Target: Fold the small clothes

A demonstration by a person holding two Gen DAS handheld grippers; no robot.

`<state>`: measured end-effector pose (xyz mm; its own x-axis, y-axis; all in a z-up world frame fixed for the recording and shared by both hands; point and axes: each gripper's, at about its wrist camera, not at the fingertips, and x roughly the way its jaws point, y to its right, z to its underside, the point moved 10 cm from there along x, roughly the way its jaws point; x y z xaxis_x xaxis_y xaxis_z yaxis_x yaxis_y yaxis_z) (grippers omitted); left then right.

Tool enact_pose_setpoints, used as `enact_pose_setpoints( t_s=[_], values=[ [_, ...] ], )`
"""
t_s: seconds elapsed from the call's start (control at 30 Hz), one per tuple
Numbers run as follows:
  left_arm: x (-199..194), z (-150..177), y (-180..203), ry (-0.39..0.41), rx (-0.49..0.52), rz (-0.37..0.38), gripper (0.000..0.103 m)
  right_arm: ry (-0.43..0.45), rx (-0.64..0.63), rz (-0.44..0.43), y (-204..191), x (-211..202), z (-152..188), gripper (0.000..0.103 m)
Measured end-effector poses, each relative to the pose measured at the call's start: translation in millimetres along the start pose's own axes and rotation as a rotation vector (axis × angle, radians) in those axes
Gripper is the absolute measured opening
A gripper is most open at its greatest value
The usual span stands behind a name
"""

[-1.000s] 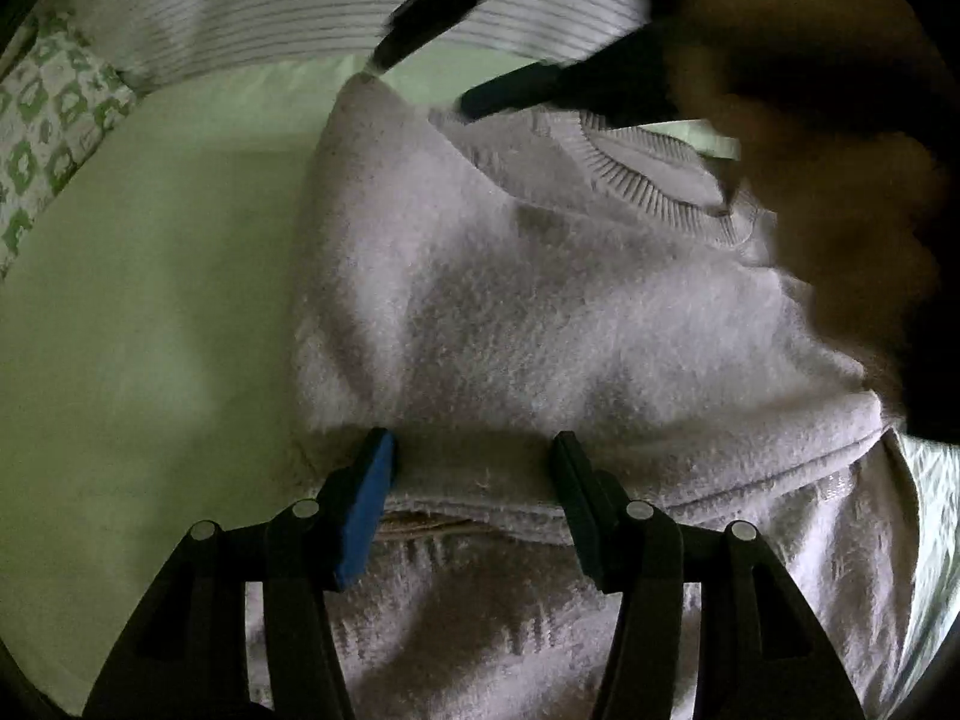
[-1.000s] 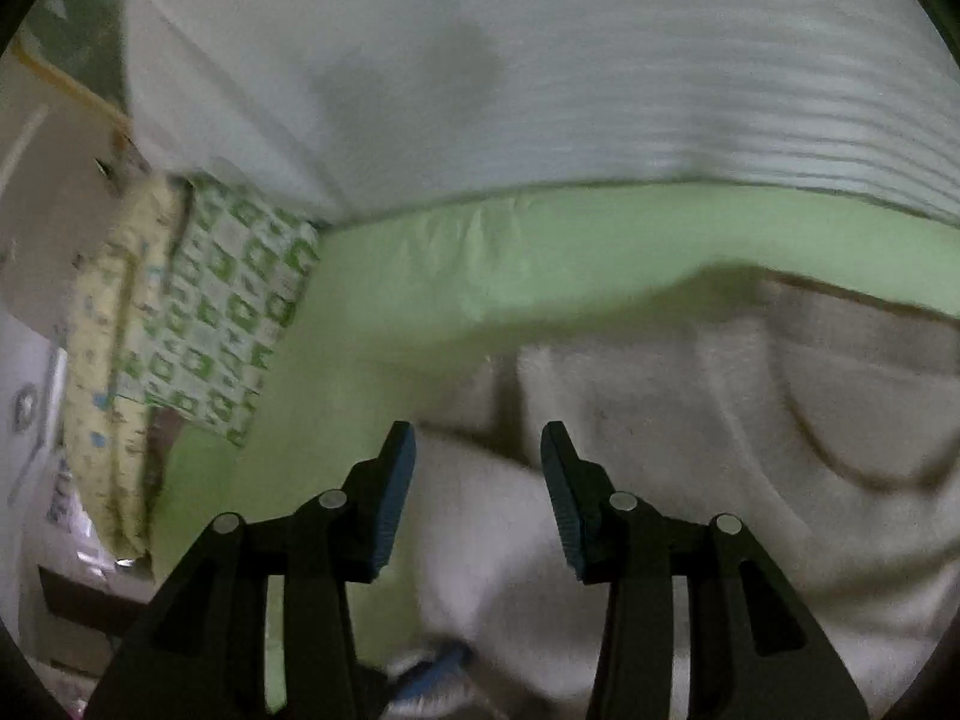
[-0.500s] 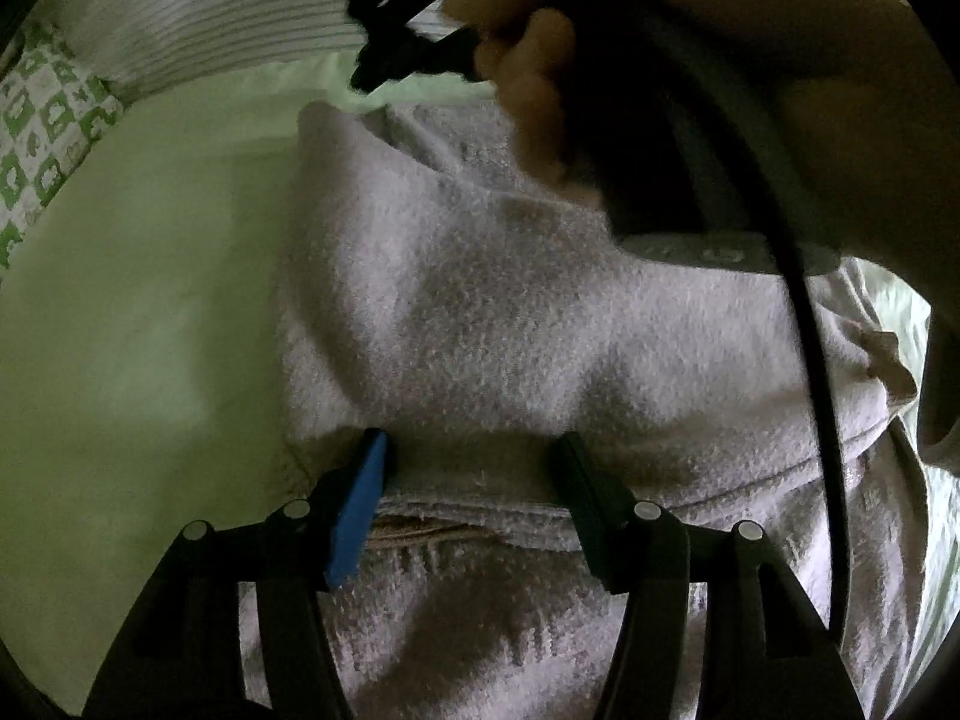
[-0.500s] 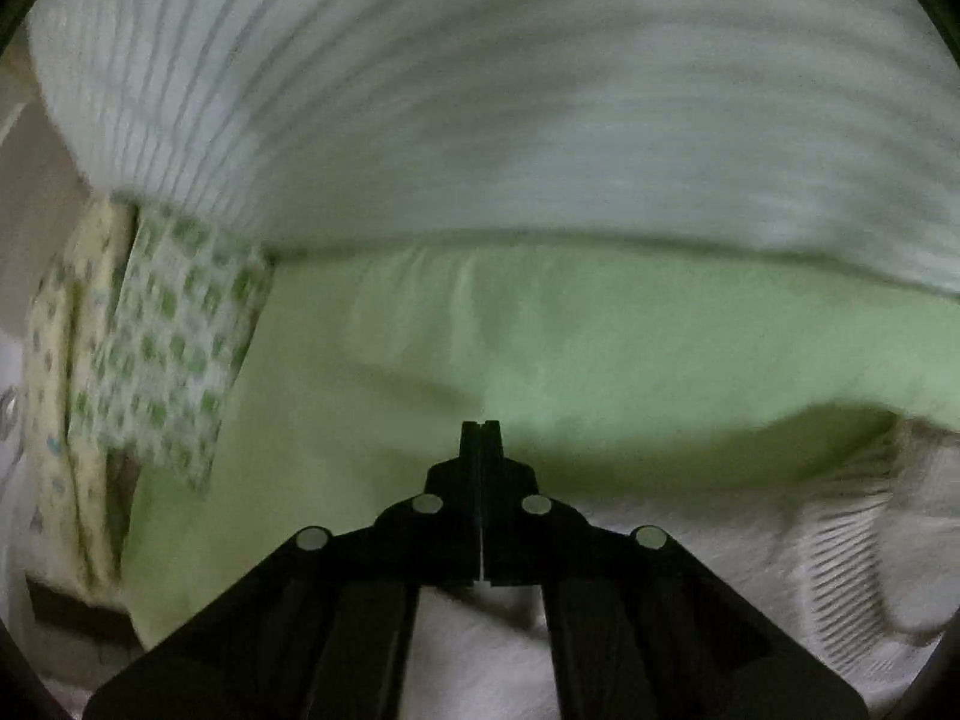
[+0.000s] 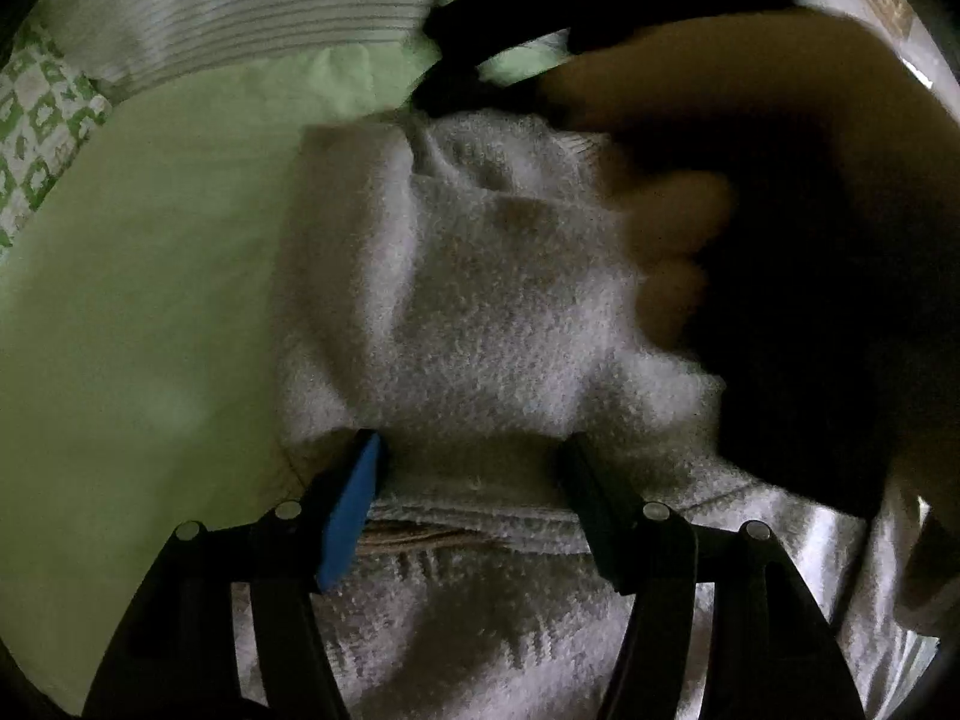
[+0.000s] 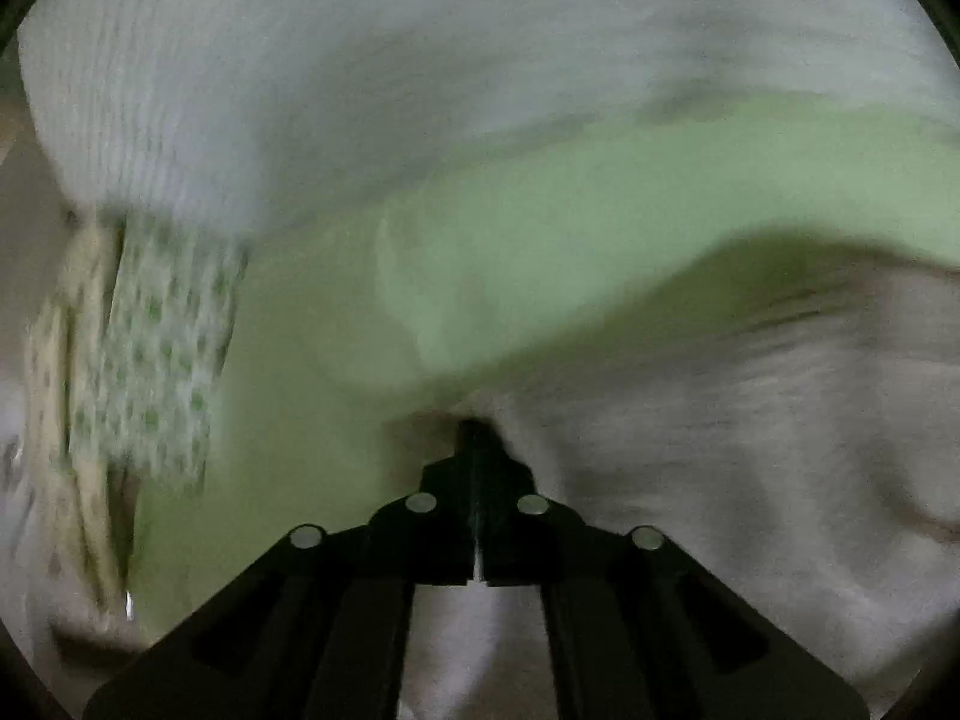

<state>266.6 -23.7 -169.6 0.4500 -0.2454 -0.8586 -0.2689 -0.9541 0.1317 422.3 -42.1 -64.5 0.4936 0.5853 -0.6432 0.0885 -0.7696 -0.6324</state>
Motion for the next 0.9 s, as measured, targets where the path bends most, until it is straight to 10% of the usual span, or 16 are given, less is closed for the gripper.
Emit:
enact_pose_setpoints(
  t_s=[0.23,0.9],
  values=[
    [-39.3,12.9,-29.4,-0.009,-0.124,0.045,0.070,0.161,-0.073,-0.056,13.2,-140.0,25.9,0.045],
    [-147.3,252.2,-53.1,-0.218,-0.260,-0.012,0.075,0.119,0.175,0.224,191.1,-348.0,313.0,0.055]
  ],
)
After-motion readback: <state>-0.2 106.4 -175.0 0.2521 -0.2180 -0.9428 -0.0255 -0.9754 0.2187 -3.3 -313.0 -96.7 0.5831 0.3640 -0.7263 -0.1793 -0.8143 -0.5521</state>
